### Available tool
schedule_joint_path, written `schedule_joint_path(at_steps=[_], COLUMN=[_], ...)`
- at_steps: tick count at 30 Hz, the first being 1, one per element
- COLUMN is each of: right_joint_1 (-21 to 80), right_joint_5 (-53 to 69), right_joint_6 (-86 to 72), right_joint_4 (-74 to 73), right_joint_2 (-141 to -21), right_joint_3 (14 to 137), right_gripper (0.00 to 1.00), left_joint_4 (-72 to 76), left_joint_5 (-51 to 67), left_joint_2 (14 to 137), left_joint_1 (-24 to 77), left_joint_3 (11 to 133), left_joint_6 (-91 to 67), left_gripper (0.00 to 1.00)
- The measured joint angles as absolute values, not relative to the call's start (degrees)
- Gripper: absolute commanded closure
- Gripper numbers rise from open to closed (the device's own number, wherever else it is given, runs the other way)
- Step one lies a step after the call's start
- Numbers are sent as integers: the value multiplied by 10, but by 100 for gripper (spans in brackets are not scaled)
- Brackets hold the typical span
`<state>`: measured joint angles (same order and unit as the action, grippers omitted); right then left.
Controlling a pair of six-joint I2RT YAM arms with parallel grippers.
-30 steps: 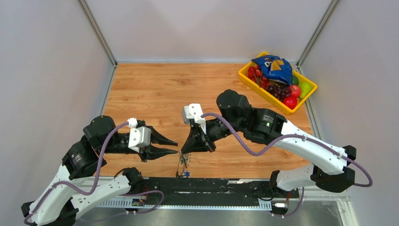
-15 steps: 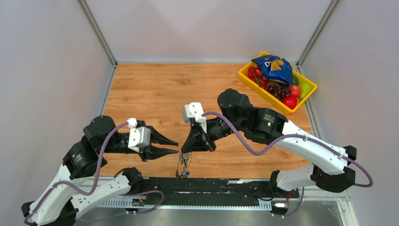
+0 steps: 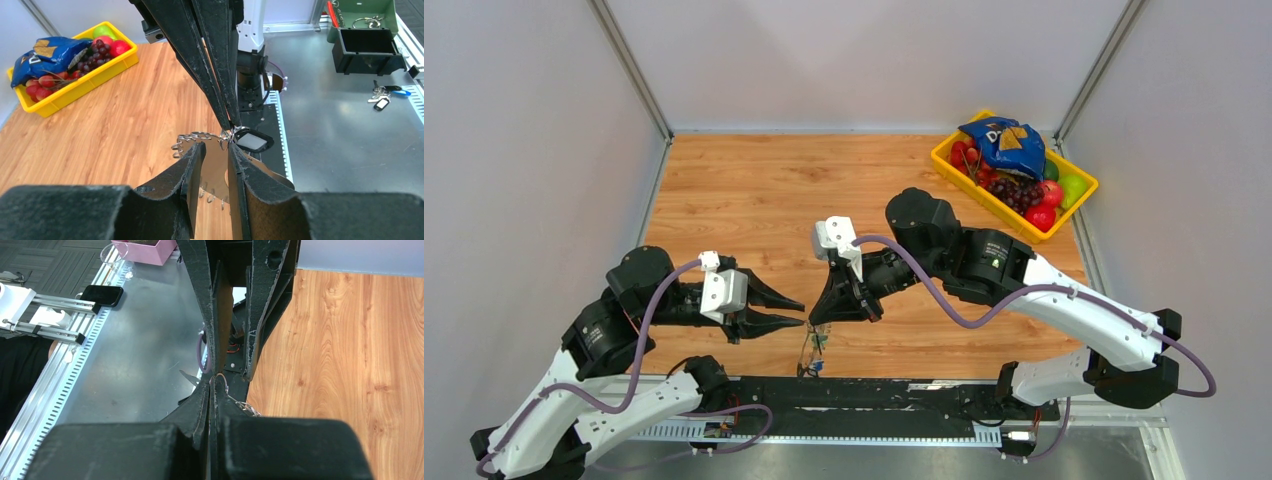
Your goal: Put the keys on the keyring
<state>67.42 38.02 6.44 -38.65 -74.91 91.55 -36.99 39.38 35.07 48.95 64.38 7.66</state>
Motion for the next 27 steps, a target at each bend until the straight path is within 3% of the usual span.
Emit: schedule_joint_path(at_steps=[15,27], right_joint_1=[674,674], right_joint_5=[375,365], right_joint_6=[63,63], right_joint_4=[-374,-356], right_joint_2=[-749,-749], right_joint_3=[916,915], right_gripper=[100,100], left_joint_4=[-367,-362], left_joint_5=[392,385], left_joint_2=[343,342], left_joint_1=[489,489], left_joint_3=[638,638], left_joint_6=[74,74], left_gripper=[67,60])
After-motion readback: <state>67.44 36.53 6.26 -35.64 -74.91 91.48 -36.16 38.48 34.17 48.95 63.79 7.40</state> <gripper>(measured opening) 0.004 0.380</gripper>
